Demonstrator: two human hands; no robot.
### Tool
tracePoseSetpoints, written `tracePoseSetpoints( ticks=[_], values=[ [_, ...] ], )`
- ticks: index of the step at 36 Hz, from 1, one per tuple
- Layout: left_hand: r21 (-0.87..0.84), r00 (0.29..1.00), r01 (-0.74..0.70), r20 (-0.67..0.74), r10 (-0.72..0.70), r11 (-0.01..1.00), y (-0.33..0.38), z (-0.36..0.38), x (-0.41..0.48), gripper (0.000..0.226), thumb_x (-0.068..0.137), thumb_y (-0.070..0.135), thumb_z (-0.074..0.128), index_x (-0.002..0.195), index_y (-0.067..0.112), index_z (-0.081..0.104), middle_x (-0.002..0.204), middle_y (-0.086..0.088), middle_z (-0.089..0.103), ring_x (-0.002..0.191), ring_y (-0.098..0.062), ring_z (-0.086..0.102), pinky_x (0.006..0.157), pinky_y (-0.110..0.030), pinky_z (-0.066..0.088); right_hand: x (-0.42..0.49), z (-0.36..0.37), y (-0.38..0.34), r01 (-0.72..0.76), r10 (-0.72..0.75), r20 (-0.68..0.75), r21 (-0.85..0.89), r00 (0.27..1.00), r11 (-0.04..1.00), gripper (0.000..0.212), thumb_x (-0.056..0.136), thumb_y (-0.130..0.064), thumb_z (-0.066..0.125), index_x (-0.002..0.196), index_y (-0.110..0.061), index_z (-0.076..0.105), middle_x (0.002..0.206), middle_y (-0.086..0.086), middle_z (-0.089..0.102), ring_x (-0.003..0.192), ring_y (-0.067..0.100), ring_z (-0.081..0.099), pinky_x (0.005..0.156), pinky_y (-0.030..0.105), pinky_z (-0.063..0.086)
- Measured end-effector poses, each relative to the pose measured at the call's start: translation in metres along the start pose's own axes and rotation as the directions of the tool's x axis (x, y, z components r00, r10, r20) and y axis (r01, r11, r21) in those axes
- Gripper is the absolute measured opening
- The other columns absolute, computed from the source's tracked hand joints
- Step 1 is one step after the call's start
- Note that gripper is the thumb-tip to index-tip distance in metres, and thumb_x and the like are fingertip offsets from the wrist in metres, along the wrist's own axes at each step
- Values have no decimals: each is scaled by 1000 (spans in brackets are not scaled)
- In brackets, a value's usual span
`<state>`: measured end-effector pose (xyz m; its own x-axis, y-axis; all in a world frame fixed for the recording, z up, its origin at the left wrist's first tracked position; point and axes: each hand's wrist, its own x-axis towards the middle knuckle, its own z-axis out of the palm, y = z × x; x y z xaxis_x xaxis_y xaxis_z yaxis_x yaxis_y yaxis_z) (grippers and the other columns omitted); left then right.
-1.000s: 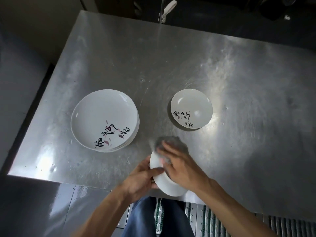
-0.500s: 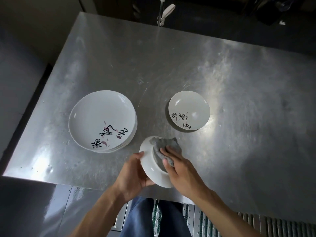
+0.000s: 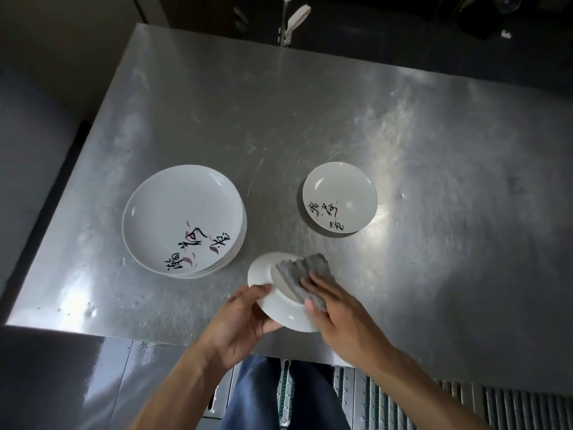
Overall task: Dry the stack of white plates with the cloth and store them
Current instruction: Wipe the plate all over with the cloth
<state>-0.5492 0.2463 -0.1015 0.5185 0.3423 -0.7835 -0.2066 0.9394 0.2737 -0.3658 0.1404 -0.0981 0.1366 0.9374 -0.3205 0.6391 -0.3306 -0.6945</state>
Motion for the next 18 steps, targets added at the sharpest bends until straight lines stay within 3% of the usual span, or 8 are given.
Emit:
tracePoseSetpoints(
  ticks=[3, 5, 8, 11, 12, 14, 16, 18],
  values=[
    [-17, 999, 20, 30, -19, 1000, 5, 12, 0, 48, 88, 10, 63, 132, -8, 54, 119, -27, 70, 98, -32, 74, 66, -39, 64, -23, -1, -8, 78, -78, -1, -47, 997, 996, 65, 103, -62, 36, 156, -25, 33, 164, -10, 25, 150, -2, 16, 122, 22, 21],
    [-19, 998, 37, 56, -36, 999, 7, 19, -1, 48, 85, 11, 63, 128, -10, 56, 113, -26, 72, 94, -31, 75, 64, -38, 64, -28, -4, -13, 93, -96, -25, -86, 995, 992, 75, 96, -63, 53, 158, -25, 30, 163, -9, 27, 150, 2, 23, 121, 23, 25],
    [-39, 997, 59, 48, -57, 998, 9, 27, -3, 49, 85, 12, 64, 130, -9, 55, 109, -25, 73, 92, -29, 76, 62, -37, 64, -21, -14, -16, 161, -185, -170, -144, 968, 976, 75, 76, -17, 86, 144, -14, 53, 143, 3, 59, 128, 14, 58, 102, 34, 52],
    [-2, 994, 93, 56, -93, 996, 12, 33, -7, 49, 92, 31, 65, 131, 2, 57, 116, -23, 70, 97, -29, 74, 61, -34, 64, -12, -29, -17, 192, -221, -280, -128, 934, 973, 64, 70, 2, 83, 129, -17, 67, 106, -10, 75, 87, 2, 70, 76, 26, 58],
    [51, 994, 95, 46, -97, 994, 13, 34, -9, 53, 92, 43, 65, 131, 8, 59, 120, -21, 67, 99, -29, 71, 63, -35, 64, -9, -35, -18, 157, -169, -307, -63, 937, 986, 54, 76, -2, 80, 125, -23, 69, 88, -22, 72, 71, -4, 65, 72, 10, 53],
    [280, 999, 45, -37, -36, 959, 15, 33, -11, 64, 82, 67, 69, 128, 23, 68, 116, -10, 60, 95, -23, 61, 71, -35, 58, -4, -44, -17, 19, 19, -365, 101, 931, 995, 35, 86, -11, 75, 113, -32, 69, 63, -30, 55, 52, -3, 55, 52, 6, 39],
    [516, 985, -34, -130, 117, 856, 15, 28, -10, 59, 74, 70, 73, 121, 34, 73, 111, 5, 60, 98, -16, 54, 86, -36, 49, -2, -50, -10, -106, 214, -343, 308, 915, 946, 18, 89, -17, 75, 97, -34, 71, 56, -16, 53, 45, 8, 58, 39, 19, 48],
    [600, 975, -139, -58, 216, 788, 12, 20, -9, 41, 81, 55, 71, 120, 42, 71, 119, 16, 70, 116, -11, 60, 100, -40, 45, 0, -56, -3, -171, 358, -279, 525, 891, 834, 6, 87, -21, 77, 87, -27, 75, 65, 10, 56, 46, 23, 60, 30, 36, 47]
  ],
)
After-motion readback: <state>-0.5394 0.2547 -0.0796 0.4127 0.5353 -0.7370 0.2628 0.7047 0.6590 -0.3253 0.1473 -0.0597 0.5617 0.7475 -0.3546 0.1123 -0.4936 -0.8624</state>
